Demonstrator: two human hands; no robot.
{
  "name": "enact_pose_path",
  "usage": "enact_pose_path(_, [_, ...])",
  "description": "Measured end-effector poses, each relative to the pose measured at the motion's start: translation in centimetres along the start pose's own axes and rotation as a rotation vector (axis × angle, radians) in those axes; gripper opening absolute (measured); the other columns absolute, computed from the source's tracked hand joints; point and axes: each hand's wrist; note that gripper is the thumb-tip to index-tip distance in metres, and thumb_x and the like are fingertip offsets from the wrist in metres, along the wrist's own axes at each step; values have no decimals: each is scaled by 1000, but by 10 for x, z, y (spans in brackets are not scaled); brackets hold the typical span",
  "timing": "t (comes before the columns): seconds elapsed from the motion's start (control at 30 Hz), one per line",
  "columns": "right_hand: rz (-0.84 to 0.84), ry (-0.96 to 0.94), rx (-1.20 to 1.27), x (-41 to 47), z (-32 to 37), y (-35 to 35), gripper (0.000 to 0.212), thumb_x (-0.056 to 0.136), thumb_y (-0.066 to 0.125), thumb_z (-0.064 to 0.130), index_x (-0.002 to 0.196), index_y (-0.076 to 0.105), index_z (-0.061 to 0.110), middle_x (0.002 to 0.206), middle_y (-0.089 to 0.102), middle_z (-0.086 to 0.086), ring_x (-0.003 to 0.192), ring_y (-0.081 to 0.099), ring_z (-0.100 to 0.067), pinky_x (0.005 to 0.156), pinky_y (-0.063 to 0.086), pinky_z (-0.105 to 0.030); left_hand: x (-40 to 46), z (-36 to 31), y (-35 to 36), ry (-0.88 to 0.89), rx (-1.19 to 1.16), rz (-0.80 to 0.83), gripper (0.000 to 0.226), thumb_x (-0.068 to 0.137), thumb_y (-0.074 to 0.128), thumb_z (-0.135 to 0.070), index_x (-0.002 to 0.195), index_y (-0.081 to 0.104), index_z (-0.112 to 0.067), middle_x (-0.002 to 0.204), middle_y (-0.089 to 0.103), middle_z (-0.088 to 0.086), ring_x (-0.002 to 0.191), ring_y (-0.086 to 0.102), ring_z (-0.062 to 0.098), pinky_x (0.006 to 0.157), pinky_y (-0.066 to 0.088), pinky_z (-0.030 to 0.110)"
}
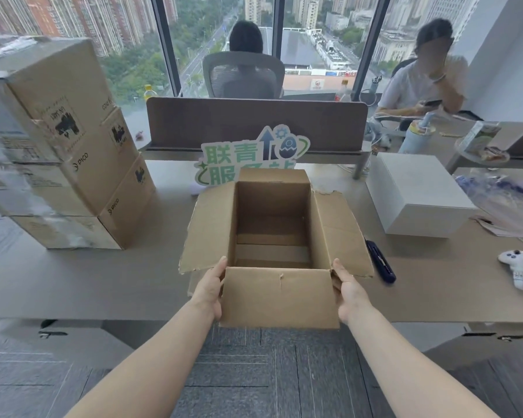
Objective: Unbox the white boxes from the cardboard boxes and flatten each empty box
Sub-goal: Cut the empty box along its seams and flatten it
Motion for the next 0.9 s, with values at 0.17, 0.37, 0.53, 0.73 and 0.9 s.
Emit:
enact_pose_path(0.17, [-53, -87, -56, 5, 7, 7, 17, 89, 72, 25, 93, 60, 13, 98, 69, -10, 87, 64, -28, 73, 53, -39, 10, -9, 1, 50, 57, -65, 62, 69, 71, -72, 105, 61, -23, 110, 68, 6, 107, 61, 30, 99, 46, 54])
enact_pose_path(0.37, [42, -286, -119, -16, 34, 18, 5, 98, 59, 14, 93, 60, 12, 81, 64, -5, 74, 62, -19, 66, 52, -31, 4, -33, 12, 195, 15, -110, 37, 94, 60, -44, 110, 67, -11, 96, 70, 10, 83, 65, 26, 88, 53, 49])
enact_pose_path(0.53, [133, -507, -242, -50, 81, 38, 14, 99, 58, 15, 88, 68, 16, 75, 68, 3, 75, 63, -17, 75, 52, -34, -6, -57, 20, 223, -131, -92, 23, 95, 62, -38, 99, 69, -16, 79, 66, -1, 70, 60, 17, 67, 51, 31])
enact_pose_path(0.73, [242, -757, -433, -109, 142, 76, 19, 99, 56, 14, 90, 69, 24, 77, 72, 15, 73, 67, -4, 72, 49, -21, -25, -82, 28, 204, -239, 65, 22, 97, 57, -32, 80, 61, -20, 77, 57, -9, 64, 50, 10, 60, 41, 26])
enact_pose_path(0.9, [379, -948, -616, -164, 174, 99, 23, 98, 54, 13, 108, 70, 28, 103, 75, 15, 99, 68, -4, 84, 53, -23, -38, -114, 28, 274, -276, 171, 24, 99, 51, -31, 80, 62, -21, 72, 64, -13, 72, 51, 8, 65, 40, 25])
Point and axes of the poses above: each hand's wrist, its own x-axis towards the middle knuckle, its own y-axis out of the palm, z = x × y
